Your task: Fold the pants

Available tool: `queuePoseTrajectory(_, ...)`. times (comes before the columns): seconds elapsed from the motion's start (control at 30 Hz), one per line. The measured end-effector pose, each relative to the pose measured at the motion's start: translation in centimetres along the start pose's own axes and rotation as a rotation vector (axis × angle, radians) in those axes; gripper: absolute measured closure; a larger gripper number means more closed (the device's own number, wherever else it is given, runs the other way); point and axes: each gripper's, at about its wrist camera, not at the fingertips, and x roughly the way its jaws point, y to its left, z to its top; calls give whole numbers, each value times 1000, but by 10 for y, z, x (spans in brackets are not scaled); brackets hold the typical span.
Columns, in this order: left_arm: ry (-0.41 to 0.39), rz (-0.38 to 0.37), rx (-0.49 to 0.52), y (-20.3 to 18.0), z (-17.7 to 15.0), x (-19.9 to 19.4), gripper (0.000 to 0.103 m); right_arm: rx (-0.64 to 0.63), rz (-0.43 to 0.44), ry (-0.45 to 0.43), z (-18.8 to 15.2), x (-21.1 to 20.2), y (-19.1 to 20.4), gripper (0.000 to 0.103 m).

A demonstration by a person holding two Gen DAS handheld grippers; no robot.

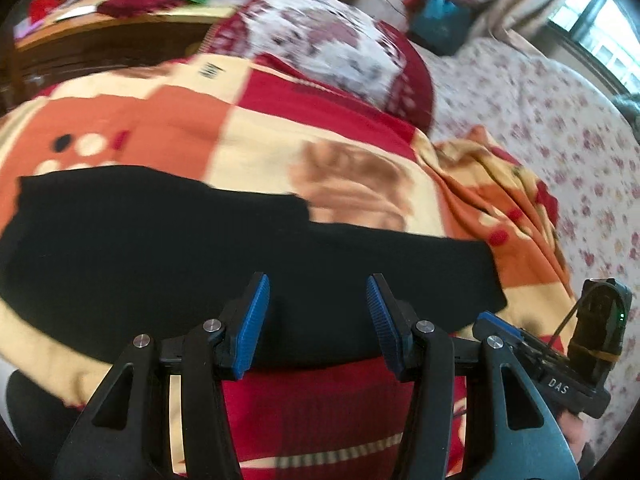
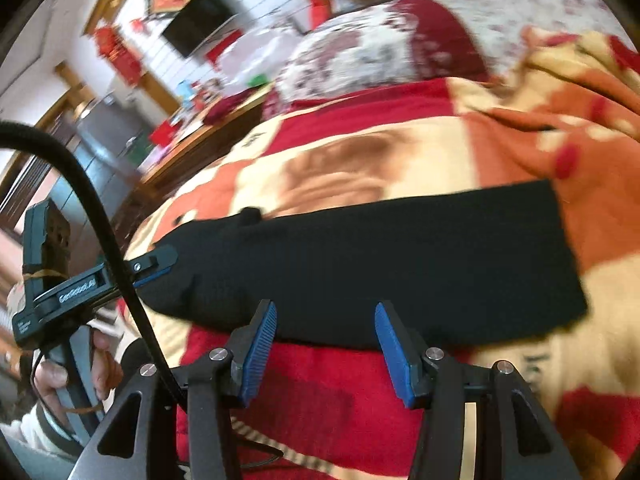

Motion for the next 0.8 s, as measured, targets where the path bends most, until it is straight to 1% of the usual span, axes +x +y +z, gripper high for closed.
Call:
queuePoseTrajectory(0.07, 17, -23, 24, -10, 2, 9, 53, 54, -32, -11, -2, -8, -13, 52)
queuePoseTrajectory(0.1, 26, -39, 38, -15, 3, 13, 53, 84, -41, -9, -4, -10, -20, 49)
queuePoseTrajectory(0.17, 58, -101, 64, -24, 7, 22, 52, 147, -37, 3, -11, -14, -32, 45)
queuePoseTrajectory(0.2, 80, -143, 73, -29, 10, 28, 51, 172, -30, 6, -14, -15, -38, 45)
queuePoseTrajectory(0.27, 102, -188, 90, -37, 14, 36, 38, 204, -42, 13, -19, -16, -48, 45)
queuePoseTrajectory(0.33, 121, -218, 120, -48, 19, 46, 38, 222, -60, 13, -22, -16, -55, 45)
queuePoseTrajectory(0.4, 153, -242, 144, -57, 23, 57, 38, 244, -53, 12, -23, -15, -60, 45)
queuePoseTrajectory(0.53, 239, -313, 140, -70, 35, 83, 38, 273, -79, 9, -21, -11, -69, 44)
queuePoseTrajectory(0.63, 263, -325, 165, -80, 44, 97, 38, 298, -106, -18, -18, -10, -79, 44)
queuePoseTrajectory(0.7, 264, -315, 222, -89, 50, 103, 38, 323, -106, -29, -16, -8, -85, 44)
queuePoseTrajectory(0.8, 298, -334, 319, -108, 56, 116, 37, 341, -125, -44, -11, -2, -90, 44)
